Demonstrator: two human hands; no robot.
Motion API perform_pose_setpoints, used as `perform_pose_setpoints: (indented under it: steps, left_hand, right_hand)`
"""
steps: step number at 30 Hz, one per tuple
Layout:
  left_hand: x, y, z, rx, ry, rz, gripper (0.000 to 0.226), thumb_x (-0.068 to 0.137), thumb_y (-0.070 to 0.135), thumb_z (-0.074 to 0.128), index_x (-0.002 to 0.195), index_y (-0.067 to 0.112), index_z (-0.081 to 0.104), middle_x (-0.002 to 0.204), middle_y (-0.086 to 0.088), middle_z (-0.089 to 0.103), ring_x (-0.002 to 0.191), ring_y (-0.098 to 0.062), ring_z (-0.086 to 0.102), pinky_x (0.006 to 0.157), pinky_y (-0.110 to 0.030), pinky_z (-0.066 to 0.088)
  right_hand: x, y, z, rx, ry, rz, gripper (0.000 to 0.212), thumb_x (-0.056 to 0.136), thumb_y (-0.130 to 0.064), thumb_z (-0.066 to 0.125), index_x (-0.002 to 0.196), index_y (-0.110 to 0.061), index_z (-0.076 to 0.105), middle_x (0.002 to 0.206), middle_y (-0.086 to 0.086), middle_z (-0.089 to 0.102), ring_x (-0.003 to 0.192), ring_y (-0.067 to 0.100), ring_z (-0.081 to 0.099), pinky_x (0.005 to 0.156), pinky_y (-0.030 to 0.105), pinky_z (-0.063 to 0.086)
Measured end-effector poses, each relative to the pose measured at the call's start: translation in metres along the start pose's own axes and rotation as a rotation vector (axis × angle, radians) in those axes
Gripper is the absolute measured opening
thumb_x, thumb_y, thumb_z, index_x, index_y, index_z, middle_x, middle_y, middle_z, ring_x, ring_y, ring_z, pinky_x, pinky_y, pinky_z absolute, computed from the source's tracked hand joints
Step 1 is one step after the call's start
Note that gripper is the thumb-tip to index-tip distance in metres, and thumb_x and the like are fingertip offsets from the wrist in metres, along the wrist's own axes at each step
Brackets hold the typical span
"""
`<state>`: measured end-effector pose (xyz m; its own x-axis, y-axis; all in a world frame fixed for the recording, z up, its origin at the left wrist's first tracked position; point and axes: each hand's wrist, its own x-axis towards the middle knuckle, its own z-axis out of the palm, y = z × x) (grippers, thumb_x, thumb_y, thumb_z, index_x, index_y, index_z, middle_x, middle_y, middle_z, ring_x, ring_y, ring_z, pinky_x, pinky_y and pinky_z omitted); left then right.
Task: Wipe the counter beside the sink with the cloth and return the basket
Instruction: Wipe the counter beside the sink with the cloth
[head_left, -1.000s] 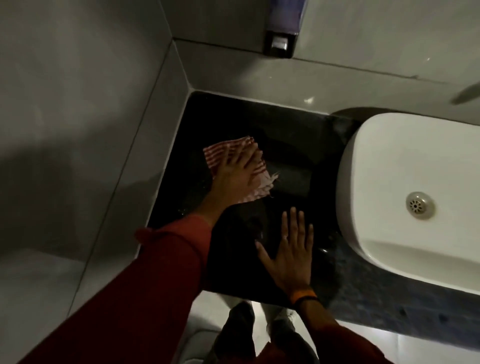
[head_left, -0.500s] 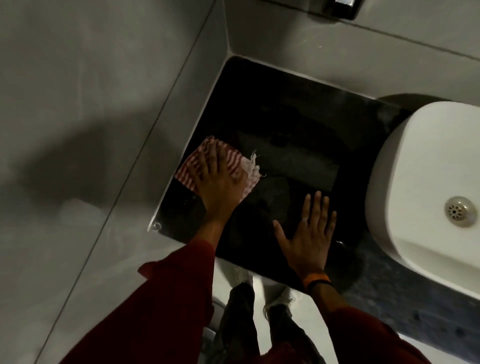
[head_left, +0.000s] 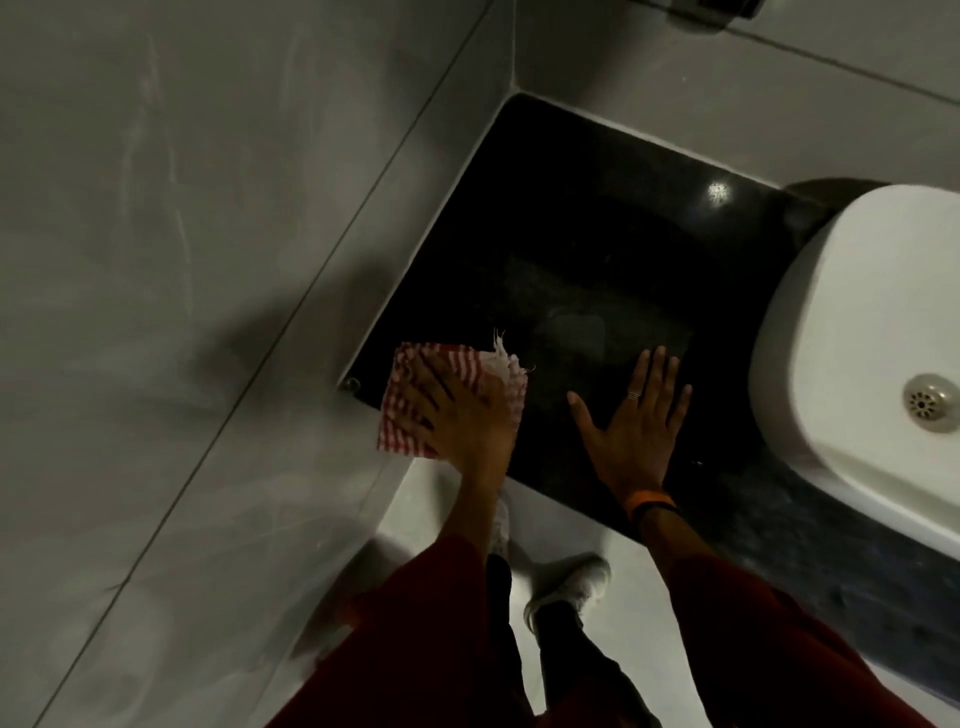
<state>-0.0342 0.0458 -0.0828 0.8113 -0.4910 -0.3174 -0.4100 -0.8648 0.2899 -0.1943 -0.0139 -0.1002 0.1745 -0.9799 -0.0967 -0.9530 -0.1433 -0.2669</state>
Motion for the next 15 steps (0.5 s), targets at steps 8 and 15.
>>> perform_pose_setpoints:
  steps: [8,15]
  left_hand:
    - [0.041,0.011,-0.068,-0.400,0.053,0.024,0.067,0.104,0.040,0.039,0.159,0.010,0.013,0.169,-0.010,0.010,0.156,-0.032,0.001,0.127,-0.048,0.006]
    - [0.106,-0.010,-0.073,-0.331,-0.042,0.495,0.055,0.106,0.036,0.036,0.155,0.011,0.029,0.165,-0.010,0.028,0.155,-0.026,0.017,0.127,-0.045,0.017]
  right_hand:
    - [-0.054,-0.118,0.012,0.153,-0.126,-0.586,0.071,0.099,-0.059,0.041,0.157,-0.023,0.023,0.169,0.008,0.011,0.157,0.024,-0.008,0.127,0.055,0.004]
    - [-0.061,-0.099,0.031,-0.067,-0.214,-0.798,0.060,0.101,-0.034,0.045,0.157,-0.027,0.024,0.168,0.004,0.016,0.156,0.030,0.011,0.125,0.055,0.019]
